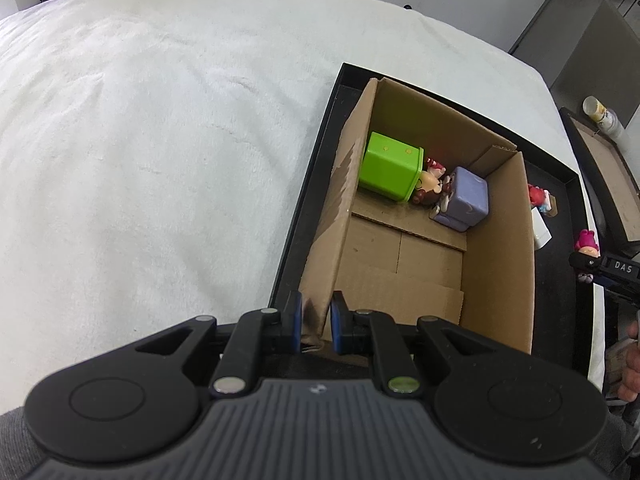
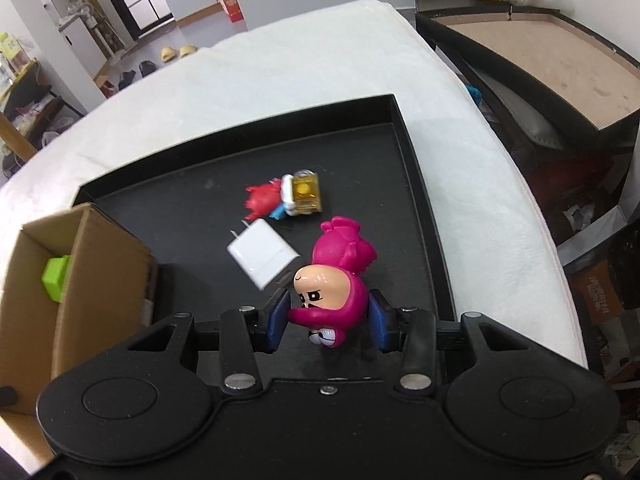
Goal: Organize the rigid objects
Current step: 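Carry the pink figure into the box and release it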
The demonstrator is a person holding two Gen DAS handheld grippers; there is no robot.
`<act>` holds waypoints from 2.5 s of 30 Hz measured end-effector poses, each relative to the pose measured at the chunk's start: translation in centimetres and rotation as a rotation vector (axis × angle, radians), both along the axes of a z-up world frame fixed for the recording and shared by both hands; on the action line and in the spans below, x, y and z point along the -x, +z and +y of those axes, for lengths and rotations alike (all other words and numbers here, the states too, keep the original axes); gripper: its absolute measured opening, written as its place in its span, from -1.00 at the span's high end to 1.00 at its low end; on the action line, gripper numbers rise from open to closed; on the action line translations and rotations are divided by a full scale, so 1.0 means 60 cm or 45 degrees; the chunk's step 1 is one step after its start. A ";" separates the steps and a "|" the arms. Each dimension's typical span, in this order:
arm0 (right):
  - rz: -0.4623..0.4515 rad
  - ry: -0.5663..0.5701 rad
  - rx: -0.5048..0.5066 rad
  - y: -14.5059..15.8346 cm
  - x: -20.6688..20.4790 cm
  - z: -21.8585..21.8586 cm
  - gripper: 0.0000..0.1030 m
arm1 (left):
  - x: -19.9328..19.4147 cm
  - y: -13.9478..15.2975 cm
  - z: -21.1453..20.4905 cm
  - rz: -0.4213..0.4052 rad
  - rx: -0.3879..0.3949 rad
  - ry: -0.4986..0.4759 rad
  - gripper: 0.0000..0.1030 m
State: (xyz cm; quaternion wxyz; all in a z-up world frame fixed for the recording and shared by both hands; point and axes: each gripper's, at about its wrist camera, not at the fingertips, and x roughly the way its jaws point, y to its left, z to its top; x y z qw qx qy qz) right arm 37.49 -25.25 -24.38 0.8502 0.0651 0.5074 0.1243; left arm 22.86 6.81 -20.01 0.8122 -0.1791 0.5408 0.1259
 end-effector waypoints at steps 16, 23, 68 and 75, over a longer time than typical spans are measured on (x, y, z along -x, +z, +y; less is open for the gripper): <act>-0.083 0.113 -0.092 0.084 0.047 0.050 0.20 | 0.010 0.003 0.013 -0.041 0.045 0.003 0.79; -0.100 0.194 -0.106 0.109 0.063 0.092 0.20 | 0.012 0.002 0.019 -0.051 0.067 -0.007 0.78; 0.046 0.442 0.130 0.068 0.112 0.381 0.19 | 0.025 -0.026 0.087 -0.148 0.355 -0.102 0.73; 0.096 0.370 0.134 0.034 0.101 0.391 0.18 | 0.025 -0.026 0.088 -0.143 0.350 -0.114 0.73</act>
